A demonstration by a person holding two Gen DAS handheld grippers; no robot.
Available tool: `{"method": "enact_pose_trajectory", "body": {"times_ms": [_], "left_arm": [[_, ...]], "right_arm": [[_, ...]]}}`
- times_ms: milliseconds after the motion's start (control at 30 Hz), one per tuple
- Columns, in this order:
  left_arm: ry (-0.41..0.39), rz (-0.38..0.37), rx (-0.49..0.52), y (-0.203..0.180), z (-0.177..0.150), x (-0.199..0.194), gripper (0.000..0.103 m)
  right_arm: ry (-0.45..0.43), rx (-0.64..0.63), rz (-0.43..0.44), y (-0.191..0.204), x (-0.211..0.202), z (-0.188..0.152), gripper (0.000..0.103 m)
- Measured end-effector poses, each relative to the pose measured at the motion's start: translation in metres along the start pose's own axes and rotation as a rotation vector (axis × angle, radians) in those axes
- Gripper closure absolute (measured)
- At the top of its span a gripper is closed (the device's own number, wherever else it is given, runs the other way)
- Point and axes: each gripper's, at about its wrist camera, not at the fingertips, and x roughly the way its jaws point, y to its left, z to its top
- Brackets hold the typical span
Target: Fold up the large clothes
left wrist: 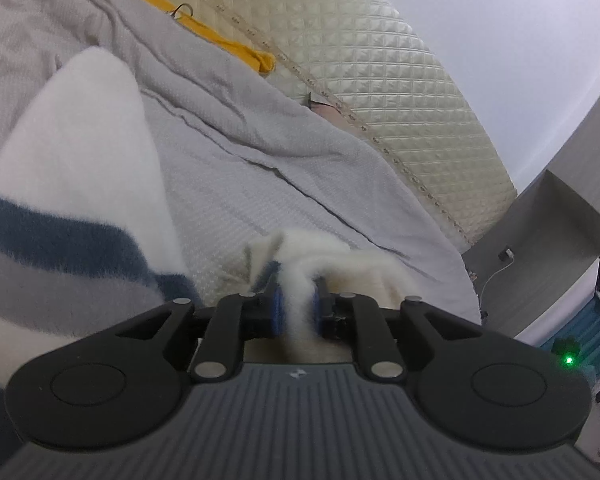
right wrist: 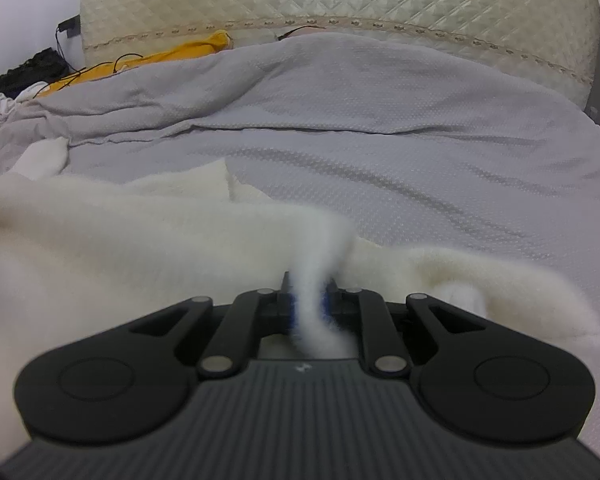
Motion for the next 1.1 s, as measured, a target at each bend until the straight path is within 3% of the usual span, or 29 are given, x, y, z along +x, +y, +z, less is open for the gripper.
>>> {"method": "enact_pose_trajectory", "body": {"times_ms": [100, 133, 200, 233, 267, 333, 400, 467, 667, 767, 967, 1100], "left_arm": [[-0.007, 0.006, 0.024, -0.01, 0.001, -0.01, 0.087], [-0.004, 0.014, 0.031, -0.014, 0.003, -0.013, 0.082], [-0.012, 0.04, 0.047, -0.022, 0.002, -0.025, 0.069], [-0.024, 0.051, 0.055, -0.026, 0.003, -0.032, 0.056], [-0.033, 0.059, 0.059, -0.029, 0.003, -0.038, 0.048], [-0.047, 0.066, 0.067, -0.036, 0.004, -0.051, 0.048], [-0.061, 0.077, 0.072, -0.044, 0.004, -0.066, 0.044], [-0.083, 0.085, 0.089, -0.053, 0.003, -0.081, 0.039], [-0.115, 0.077, 0.117, -0.075, -0.011, -0.126, 0.038], [-0.105, 0.108, 0.15, -0.086, -0.024, -0.14, 0.038], [0.027, 0.242, 0.156, -0.086, -0.04, -0.128, 0.038], [0.079, 0.275, 0.142, -0.079, -0.046, -0.114, 0.038]], "right_arm": [[-0.007, 0.018, -0.003, -0.001, -0.004, 0.001, 0.087], [-0.009, 0.03, -0.001, -0.002, -0.008, 0.002, 0.087], [-0.026, 0.055, 0.003, -0.004, -0.018, 0.003, 0.081], [-0.035, 0.064, 0.008, -0.005, -0.023, 0.003, 0.078], [-0.041, 0.077, 0.012, -0.007, -0.029, 0.002, 0.07], [-0.062, 0.099, 0.029, -0.007, -0.044, 0.001, 0.054], [-0.101, 0.1, 0.033, -0.004, -0.064, -0.002, 0.031], [-0.14, 0.079, 0.039, 0.003, -0.085, -0.004, 0.029], [-0.224, 0.055, 0.114, 0.026, -0.141, -0.011, 0.029], [-0.235, 0.039, 0.18, 0.042, -0.155, -0.016, 0.029], [-0.143, -0.036, 0.303, 0.08, -0.145, -0.033, 0.029], [-0.053, -0.152, 0.379, 0.105, -0.13, -0.049, 0.03]]}}
